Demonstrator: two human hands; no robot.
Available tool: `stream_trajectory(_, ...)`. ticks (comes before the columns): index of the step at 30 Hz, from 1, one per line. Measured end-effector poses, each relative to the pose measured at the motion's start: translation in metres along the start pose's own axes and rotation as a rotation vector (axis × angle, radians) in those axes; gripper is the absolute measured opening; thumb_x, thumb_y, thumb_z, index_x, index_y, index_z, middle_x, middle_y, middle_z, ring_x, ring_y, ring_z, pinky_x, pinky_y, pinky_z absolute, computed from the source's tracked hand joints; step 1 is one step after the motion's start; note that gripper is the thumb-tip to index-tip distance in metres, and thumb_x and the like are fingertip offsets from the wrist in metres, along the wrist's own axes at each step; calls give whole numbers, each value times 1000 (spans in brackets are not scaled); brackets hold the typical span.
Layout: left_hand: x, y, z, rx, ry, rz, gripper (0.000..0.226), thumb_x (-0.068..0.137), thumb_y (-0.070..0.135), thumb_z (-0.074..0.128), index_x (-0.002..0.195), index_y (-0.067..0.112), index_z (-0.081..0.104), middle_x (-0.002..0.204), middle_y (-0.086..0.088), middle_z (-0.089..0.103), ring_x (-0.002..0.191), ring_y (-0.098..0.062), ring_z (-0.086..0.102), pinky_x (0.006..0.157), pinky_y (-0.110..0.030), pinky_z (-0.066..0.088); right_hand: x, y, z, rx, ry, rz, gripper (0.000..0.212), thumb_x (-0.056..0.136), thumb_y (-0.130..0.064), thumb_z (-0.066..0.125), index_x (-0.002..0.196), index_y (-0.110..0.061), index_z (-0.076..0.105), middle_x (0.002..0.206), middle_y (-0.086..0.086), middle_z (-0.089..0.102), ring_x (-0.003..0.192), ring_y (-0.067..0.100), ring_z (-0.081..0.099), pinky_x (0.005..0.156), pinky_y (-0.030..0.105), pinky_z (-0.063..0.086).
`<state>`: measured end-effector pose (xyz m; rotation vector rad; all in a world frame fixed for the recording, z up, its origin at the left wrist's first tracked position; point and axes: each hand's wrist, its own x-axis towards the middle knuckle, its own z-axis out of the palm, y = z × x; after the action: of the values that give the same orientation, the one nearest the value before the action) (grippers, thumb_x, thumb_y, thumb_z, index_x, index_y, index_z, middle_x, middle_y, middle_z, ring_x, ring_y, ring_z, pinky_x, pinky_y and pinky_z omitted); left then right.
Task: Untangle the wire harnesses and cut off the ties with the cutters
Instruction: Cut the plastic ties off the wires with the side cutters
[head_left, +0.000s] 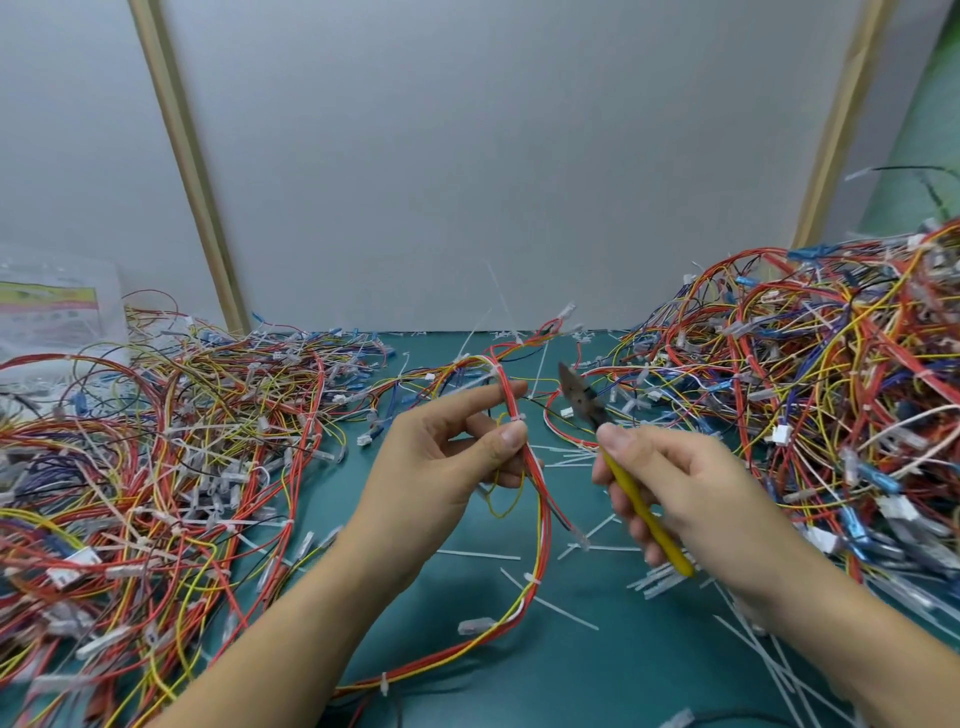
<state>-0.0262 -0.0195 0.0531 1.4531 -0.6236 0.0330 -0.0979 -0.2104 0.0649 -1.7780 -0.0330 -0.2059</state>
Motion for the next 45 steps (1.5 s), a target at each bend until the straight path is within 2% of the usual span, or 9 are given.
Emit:
stream_trajectory(5, -7, -3, 7, 326, -151, 128, 18, 86, 19, 76, 103, 17, 73, 76, -1, 67, 70, -12, 66, 68, -35, 56, 3, 3, 1, 213, 46, -61, 27, 70, -37, 72, 83, -14, 73, 78, 6, 70, 69, 22, 67, 67, 32, 62)
stream_trajectory(9, -12, -3, 13, 604, -248, 337, 16, 88, 26, 72, 100, 17, 66, 77, 7, 58, 72, -11, 57, 66, -28, 51, 4, 9, 5, 168, 57, -85, 6, 80, -20, 74, 85, -17, 75, 81, 7, 73, 75, 21, 71, 69, 27, 60)
stream_trajectory(17, -13, 2, 15, 954, -195, 539, 17, 88, 36, 71, 93, 21, 63, 83, 13, 56, 83, -8, 55, 84, -35, 45, 5, 16, 8, 68, 40, -118, 8, 89, -11, 71, 92, -18, 73, 87, 5, 75, 78, 15, 72, 70, 20, 57)
stream_trajectory(25, -16, 7, 12, 760, 202, 576, 12, 92, 28, 62, 89, 19, 69, 64, 12, 44, 61, -1, 43, 59, -15, 33, 6, 19, 10, 113, 12, -45, 20, 91, -11, 69, 87, -30, 74, 78, -4, 72, 79, 23, 72, 81, 35, 62)
stream_trajectory(29, -17, 3, 15, 836, 113, 577, 15, 91, 32, 61, 90, 22, 72, 71, 19, 36, 62, -1, 43, 57, -20, 40, 7, 19, 12, 307, -37, 18, 7, 81, -18, 72, 88, -18, 74, 74, -1, 66, 67, 20, 68, 75, 38, 62)
stream_trajectory(31, -17, 1, 16, 859, 107, 500, 15, 90, 37, 59, 91, 27, 70, 72, 16, 40, 63, 0, 45, 57, -20, 40, 7, 18, 11, 399, -40, 36, 20, 74, -23, 72, 90, -11, 73, 74, 1, 64, 65, 18, 65, 71, 36, 62)
stream_trajectory(36, -16, -1, 13, 878, 20, 408, 31, 92, 43, 54, 123, 45, 58, 83, 17, 49, 61, 8, 45, 55, -11, 33, 8, 18, 10, 392, -22, 37, 16, 83, -19, 70, 96, -8, 71, 75, 0, 63, 67, 17, 66, 75, 38, 62)
stream_trajectory(40, -16, -2, 12, 895, -47, 364, 28, 92, 43, 59, 118, 52, 63, 91, 19, 52, 58, -6, 52, 53, -23, 44, 8, 19, 9, 392, 2, 73, 9, 91, -11, 67, 98, -8, 72, 79, -1, 66, 69, 18, 67, 72, 36, 60)
stream_trajectory(45, -14, 0, 9, 856, -52, 394, 23, 91, 48, 57, 108, 45, 72, 93, 19, 54, 59, -6, 54, 50, -19, 39, 9, 19, 8, 481, -13, 101, 22, 78, -19, 74, 97, -8, 74, 84, 3, 67, 71, 18, 66, 68, 34, 58)
